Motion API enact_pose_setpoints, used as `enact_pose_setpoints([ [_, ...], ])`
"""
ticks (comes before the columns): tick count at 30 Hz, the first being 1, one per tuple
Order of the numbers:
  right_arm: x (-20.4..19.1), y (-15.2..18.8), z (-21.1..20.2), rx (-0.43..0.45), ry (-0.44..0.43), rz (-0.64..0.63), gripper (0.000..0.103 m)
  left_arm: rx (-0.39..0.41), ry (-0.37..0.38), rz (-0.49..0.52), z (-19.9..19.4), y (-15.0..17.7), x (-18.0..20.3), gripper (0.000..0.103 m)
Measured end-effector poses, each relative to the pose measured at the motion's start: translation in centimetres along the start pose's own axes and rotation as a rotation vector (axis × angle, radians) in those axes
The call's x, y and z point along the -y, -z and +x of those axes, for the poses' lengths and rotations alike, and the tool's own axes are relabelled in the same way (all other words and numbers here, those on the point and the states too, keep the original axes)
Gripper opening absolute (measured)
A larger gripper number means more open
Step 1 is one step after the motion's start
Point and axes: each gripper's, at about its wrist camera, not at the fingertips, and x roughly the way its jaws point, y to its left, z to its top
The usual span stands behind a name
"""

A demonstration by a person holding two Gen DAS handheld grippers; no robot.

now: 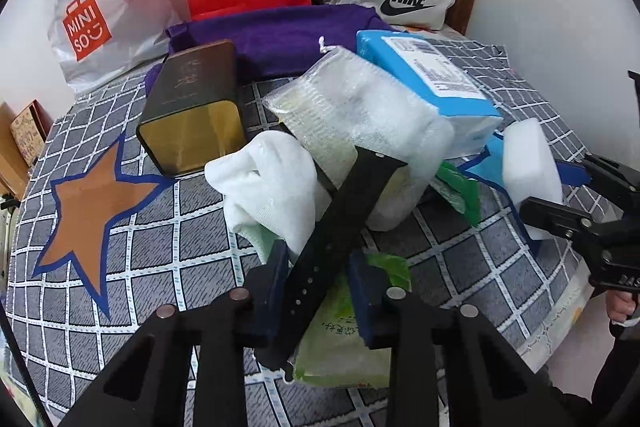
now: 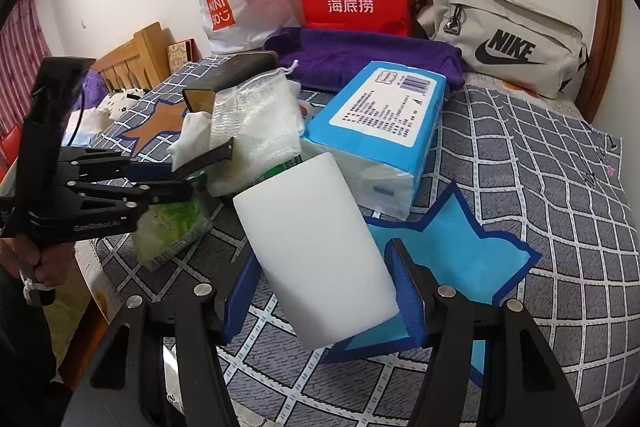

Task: Organize soft objects
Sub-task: 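Grasp the black strap with the left tool while the right tool grasps the white sponge, then place the black strap on the purple towel while the right tool places the sponge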

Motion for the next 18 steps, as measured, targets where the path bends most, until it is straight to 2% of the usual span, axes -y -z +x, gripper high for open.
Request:
enact_pose_setpoints([
  [3,0.1,0.0,-0.2,0.004,0.003,0.006,0.061,-0.002,-0.002,-0.02,-0.2,0.1,-0.3,0.013],
  [9,-0.1,0.0,-0.6,0.015,-0.005,0.006,0.061,-0.006,0.008,-0.036,0.1,0.2,-0.6,0.011],
  [18,-0.2,0.1,-0.9,0.013,0.017,0.014,0.061,0.057,0.003,-0.054,-3.1,-0.2,-1.0,0.01],
])
